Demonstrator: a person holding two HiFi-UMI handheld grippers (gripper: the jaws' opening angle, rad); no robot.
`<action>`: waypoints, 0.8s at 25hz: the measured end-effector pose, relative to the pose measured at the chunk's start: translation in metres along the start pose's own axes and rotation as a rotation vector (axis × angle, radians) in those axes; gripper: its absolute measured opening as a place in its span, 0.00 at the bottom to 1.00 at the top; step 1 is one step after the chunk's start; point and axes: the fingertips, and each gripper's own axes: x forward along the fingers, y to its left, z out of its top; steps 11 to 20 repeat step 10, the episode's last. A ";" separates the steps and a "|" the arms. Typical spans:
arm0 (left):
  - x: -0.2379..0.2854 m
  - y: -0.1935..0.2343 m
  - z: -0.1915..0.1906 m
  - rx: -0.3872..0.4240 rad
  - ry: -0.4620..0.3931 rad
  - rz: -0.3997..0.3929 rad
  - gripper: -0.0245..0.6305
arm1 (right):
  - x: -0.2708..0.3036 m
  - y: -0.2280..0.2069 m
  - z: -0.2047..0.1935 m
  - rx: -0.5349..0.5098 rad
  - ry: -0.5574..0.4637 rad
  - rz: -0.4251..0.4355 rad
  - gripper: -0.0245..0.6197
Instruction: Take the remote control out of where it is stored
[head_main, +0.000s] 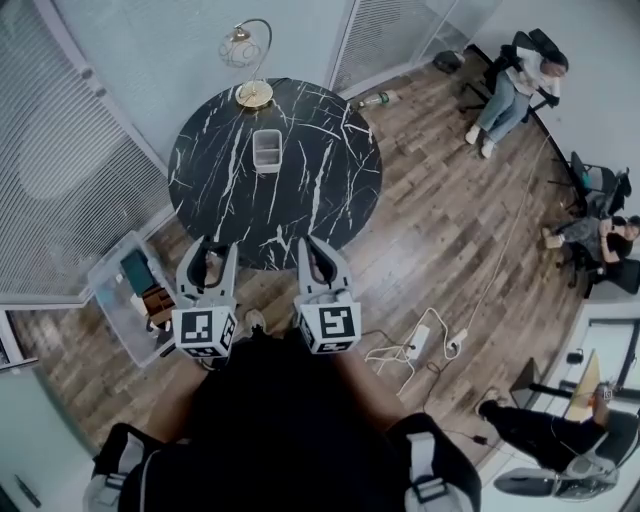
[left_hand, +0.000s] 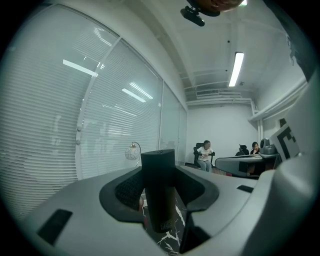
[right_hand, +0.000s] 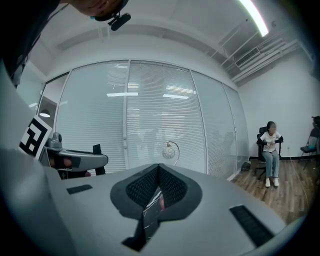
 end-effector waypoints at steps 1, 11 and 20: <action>0.000 -0.001 -0.001 -0.002 0.005 0.002 0.34 | 0.000 -0.001 0.000 0.000 0.000 0.003 0.04; -0.003 -0.007 -0.005 -0.007 0.005 0.014 0.34 | 0.002 -0.002 -0.003 0.009 -0.001 0.015 0.04; -0.003 -0.007 -0.005 -0.007 0.005 0.014 0.34 | 0.002 -0.002 -0.003 0.009 -0.001 0.015 0.04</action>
